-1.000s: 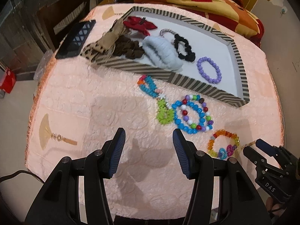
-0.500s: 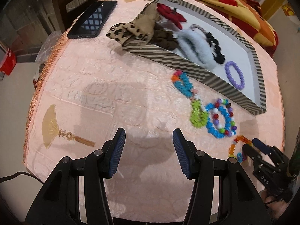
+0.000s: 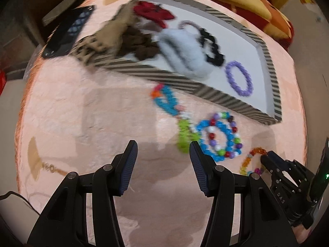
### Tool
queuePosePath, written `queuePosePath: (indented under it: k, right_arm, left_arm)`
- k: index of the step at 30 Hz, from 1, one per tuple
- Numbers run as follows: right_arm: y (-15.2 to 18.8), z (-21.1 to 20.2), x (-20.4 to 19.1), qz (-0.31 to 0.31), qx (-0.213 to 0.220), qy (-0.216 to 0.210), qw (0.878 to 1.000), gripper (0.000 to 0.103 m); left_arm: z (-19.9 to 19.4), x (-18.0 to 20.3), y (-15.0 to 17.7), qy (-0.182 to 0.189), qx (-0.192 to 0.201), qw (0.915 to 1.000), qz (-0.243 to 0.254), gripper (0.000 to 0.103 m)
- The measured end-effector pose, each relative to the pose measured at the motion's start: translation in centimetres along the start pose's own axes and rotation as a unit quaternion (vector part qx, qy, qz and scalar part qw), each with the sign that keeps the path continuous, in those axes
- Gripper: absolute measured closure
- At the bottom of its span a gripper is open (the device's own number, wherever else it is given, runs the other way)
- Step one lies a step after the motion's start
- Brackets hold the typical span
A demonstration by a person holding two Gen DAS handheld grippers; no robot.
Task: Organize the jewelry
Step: 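Grasp the multicolour bead bracelet with the left tool while the right tool grasps the rainbow bracelet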
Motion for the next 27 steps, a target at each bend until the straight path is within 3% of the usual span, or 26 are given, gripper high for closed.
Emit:
queuePosePath:
  k: [4,14,19,22,27]
  right_arm:
    - [0.2,-0.1,0.3,0.008,-0.001,-0.006,1.000,0.083]
    - [0.4,0.1,0.2,0.018,-0.004,-0.007,1.000,0.083]
    - [0.7,-0.1,0.3,0.016,-0.004,-0.004,1.000,0.083]
    - [0.6,0.0,0.2,0.019,-0.004,-0.004,1.000,0.083]
    - [0.6,0.0,0.3,0.023,-0.005,-0.007,1.000,0.083]
  left_arm:
    - [0.3,2.2,-0.7,0.008,0.007,0.9995,0.029,0.051]
    - [3.3,5.8,-3.0,-0.033,0.004,0.9935,0.109,0.051]
    - [3.9,6.9,-3.6,-0.032,0.002,0.9908,0.131,0.077]
    - [4.1,7.4,-3.9,-0.027,-0.005,0.9901,0.138,0.082]
    - [3.7,8.2,-4.5,-0.026,-0.006,0.9876,0.154,0.082]
Point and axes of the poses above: each gripper's, at about its wrist camera, not at the fingertips, and z roughly the way its jaws point, x to its right, y to its underside, the point moved 4 cm from there along z, roughly the way its jaws point, and after that the axes turned 3 degrees about -x, right-handed, at the moved point
